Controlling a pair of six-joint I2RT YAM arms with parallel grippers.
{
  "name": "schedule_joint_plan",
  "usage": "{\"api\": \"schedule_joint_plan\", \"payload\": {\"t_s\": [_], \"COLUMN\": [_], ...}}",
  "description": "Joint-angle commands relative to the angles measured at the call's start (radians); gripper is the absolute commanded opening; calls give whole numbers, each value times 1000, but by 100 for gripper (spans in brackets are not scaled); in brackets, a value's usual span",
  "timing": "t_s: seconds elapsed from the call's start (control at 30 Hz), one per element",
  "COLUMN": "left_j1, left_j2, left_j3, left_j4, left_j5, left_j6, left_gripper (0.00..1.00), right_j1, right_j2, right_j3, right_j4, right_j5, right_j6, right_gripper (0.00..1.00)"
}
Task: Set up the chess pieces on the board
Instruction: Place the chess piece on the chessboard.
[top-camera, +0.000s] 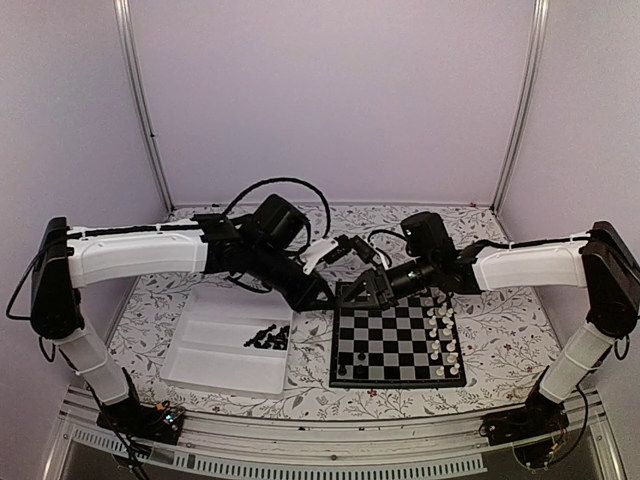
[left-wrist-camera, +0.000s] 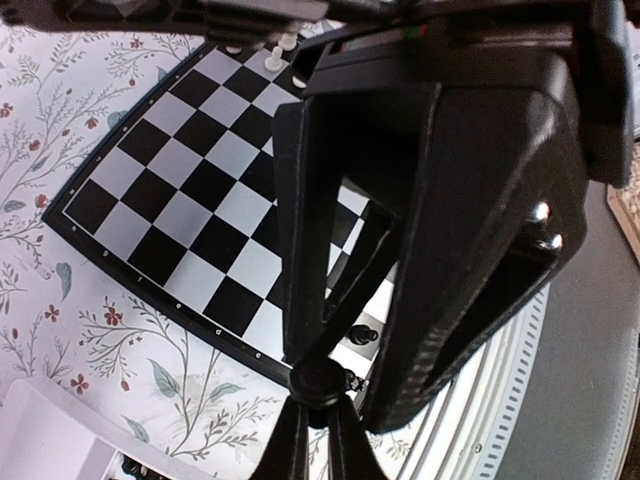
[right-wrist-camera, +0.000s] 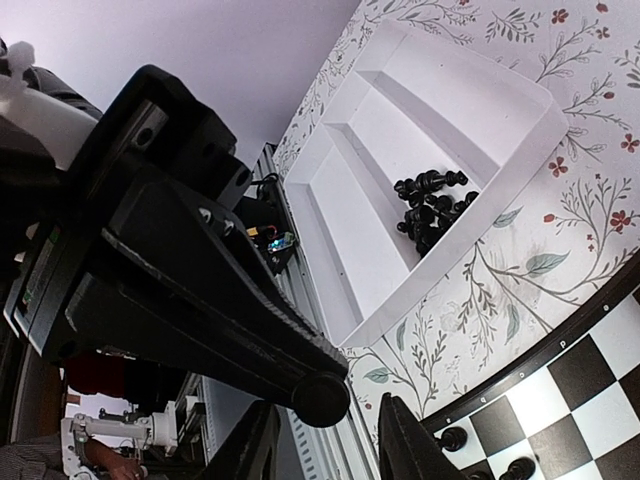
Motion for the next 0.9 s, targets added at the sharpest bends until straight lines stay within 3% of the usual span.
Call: {"api": "schedule_joint_plan", "payload": {"t_s": [0.0,0.27,0.87], "left_j1": [-1,-6,-21], "left_j2": [-34,-39,-35], "left_j3": [-7,-19,-8], "left_j4": [44,47,64], "left_j5": [49,47,37], "left_j6": [-4,-8,-28], "left_gripper": [4,4,5], "right_j1": [-12,-44,-44], "right_j2": [3,-26,-5], "right_j3": [-14,-69,-75], "right_j4": [96,212,267], "right_j5": [-27,-68,-121], "right_j6": [47,122,173], "right_gripper": [37,39,33]}}
